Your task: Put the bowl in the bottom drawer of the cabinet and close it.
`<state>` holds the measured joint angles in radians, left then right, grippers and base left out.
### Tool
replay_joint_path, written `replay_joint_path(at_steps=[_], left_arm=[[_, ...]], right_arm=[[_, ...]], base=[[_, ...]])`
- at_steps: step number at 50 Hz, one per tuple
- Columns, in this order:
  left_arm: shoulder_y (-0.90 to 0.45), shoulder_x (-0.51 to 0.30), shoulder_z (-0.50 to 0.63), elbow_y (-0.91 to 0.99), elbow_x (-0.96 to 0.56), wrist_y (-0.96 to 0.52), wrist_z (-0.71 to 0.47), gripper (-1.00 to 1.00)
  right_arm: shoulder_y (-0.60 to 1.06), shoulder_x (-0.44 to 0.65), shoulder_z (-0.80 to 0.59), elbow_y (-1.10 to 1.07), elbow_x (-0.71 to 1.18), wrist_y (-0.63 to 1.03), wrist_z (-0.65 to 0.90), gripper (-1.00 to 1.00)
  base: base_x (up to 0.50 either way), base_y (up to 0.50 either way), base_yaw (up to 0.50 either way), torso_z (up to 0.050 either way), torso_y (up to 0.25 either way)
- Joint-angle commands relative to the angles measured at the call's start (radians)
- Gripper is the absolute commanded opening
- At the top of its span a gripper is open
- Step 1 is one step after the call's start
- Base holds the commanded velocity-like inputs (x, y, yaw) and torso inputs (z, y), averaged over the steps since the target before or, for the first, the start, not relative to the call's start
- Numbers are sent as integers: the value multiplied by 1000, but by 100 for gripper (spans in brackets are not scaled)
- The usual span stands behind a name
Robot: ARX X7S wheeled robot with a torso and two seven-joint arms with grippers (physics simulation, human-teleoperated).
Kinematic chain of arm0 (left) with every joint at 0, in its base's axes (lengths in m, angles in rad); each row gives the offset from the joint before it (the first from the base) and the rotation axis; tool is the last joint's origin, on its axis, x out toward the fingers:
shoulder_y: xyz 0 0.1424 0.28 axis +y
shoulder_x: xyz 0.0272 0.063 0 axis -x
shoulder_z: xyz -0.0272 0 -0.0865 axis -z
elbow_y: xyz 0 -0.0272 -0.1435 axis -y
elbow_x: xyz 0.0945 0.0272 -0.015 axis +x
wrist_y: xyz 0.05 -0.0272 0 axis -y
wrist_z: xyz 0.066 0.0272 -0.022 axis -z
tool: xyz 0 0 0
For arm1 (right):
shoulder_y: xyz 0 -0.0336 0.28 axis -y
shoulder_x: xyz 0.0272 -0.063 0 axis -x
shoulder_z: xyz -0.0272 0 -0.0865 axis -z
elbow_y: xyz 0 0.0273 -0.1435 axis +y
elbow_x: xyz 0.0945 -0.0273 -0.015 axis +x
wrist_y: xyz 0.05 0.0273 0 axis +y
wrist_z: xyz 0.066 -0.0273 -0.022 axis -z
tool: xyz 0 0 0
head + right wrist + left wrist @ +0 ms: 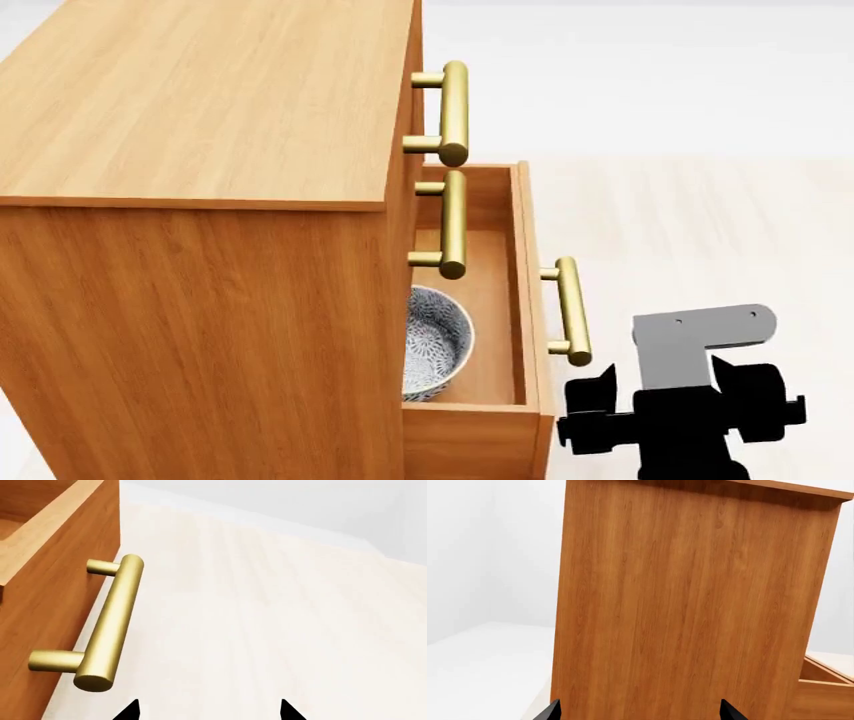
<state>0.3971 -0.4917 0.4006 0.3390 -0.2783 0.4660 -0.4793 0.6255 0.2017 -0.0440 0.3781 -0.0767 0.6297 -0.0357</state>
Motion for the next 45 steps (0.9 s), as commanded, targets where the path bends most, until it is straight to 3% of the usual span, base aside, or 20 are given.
replay_joint_path(at_steps=[1, 45], left_arm=[[2, -3, 0, 4, -1, 0, -2, 100], [-6, -8, 5, 11, 2, -21, -14, 100]], right_arm=[[0, -14, -10, -15, 27, 5, 3, 100], [-14, -52, -104, -67, 35, 34, -11, 100]], base=[[0, 0, 0, 0, 0], [0, 0, 0, 0, 0]])
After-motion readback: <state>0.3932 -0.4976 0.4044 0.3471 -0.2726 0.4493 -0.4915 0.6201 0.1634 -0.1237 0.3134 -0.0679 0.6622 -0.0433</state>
